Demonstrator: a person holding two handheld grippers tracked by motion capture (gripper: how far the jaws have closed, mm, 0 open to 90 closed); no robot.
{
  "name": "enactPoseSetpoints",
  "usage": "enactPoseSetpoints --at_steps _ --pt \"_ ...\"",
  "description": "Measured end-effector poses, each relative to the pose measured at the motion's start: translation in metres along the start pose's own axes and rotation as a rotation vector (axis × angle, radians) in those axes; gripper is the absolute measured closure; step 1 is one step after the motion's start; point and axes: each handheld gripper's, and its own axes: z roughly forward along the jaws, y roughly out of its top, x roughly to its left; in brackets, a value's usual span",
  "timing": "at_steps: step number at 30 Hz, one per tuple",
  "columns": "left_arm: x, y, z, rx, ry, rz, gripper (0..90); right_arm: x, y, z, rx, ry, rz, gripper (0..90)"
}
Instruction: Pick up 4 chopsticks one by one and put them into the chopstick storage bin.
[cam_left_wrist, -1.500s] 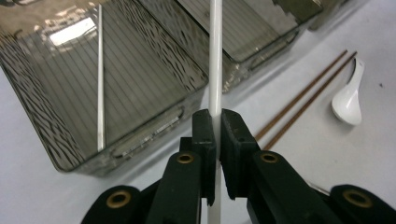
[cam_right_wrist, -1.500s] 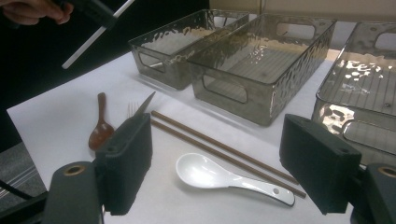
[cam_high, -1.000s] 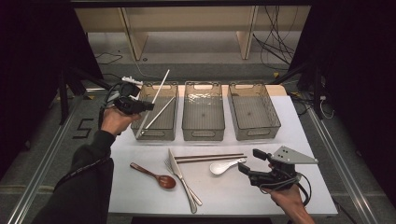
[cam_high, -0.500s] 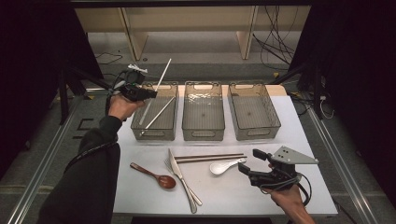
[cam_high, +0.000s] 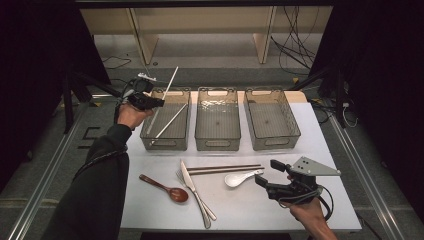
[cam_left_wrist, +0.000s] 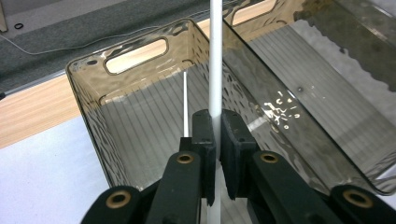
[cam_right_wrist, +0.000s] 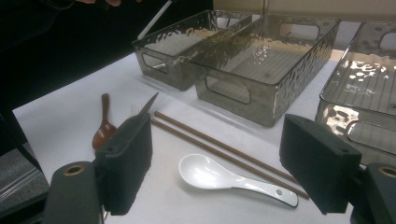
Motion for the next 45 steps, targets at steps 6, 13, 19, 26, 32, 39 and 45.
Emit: enactPoseSetpoints --at_steps 6,13,19,26,32,39,45 --pt "-0.002 -0.004 0.009 0.015 0.013 0.026 84.2 0.000 0.000 0.000 0.001 0.000 0.003 26.5" --pt "-0.003 -0.011 0.019 0.024 0.004 0.030 84.0 0.000 0.000 -0.001 0.002 0.001 0.001 26.4" --pt "-0.002 -0.018 0.023 0.030 0.017 0.030 83.9 0.001 0.000 -0.001 0.000 0.002 -0.001 26.4" --pt "-0.003 -0.023 0.029 0.073 0.019 0.047 83.3 0.000 0.000 0.000 0.001 0.005 0.001 26.4" --pt "-0.004 -0.026 0.033 0.104 0.024 0.044 81.5 0.000 0.000 0.000 0.003 0.006 0.002 26.4" --pt "-0.009 -0.024 0.024 0.104 -0.024 0.022 65.1 0.000 0.000 0.000 0.003 0.006 0.003 26.4" --pt "-0.024 -0.019 0.003 0.078 -0.117 0.005 46.7 0.000 0.000 0.000 0.004 0.004 0.001 26.4"
